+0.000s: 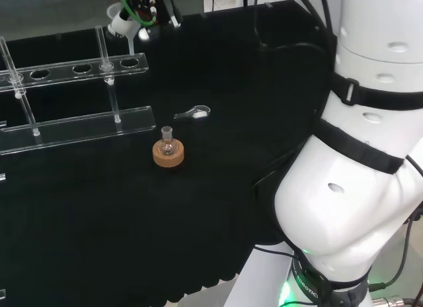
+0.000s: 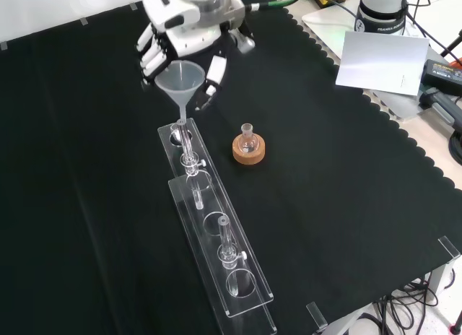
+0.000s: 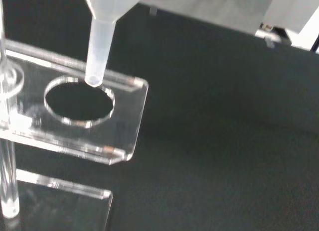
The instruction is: Pick up the funnel from the transparent funnel stand.
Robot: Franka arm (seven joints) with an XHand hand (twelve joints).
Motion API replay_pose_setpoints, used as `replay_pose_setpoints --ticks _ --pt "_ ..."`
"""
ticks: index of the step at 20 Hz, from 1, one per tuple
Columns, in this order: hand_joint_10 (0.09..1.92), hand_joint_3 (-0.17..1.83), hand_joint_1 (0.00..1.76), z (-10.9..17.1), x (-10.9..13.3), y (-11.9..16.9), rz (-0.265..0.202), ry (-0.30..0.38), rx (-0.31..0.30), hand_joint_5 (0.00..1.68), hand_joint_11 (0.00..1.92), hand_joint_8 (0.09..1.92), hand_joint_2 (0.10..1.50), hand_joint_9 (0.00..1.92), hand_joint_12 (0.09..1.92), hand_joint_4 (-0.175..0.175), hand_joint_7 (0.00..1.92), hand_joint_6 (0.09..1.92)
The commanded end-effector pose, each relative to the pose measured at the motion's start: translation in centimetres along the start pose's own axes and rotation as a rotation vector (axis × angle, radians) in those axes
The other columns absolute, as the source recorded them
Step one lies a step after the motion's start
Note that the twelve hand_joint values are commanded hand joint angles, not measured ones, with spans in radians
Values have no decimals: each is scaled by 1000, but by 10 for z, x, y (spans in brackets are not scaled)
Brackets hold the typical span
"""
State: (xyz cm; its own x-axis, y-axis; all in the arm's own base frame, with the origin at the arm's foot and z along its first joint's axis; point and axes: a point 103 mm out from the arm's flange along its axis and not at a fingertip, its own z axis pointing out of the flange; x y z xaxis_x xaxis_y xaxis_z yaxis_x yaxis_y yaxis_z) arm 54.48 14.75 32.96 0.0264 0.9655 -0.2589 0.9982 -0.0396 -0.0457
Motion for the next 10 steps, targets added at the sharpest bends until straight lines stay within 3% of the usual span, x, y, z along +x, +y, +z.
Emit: replay_pose_setpoints --ticks 1,10 --pt "711 409 706 -33 -13 -40 45 -22 -85 901 791 854 823 1243 1173 -76 819 1024" --pt "723 422 707 -37 -30 -108 78 -75 -99 890 807 859 814 1243 1164 -79 804 1026"
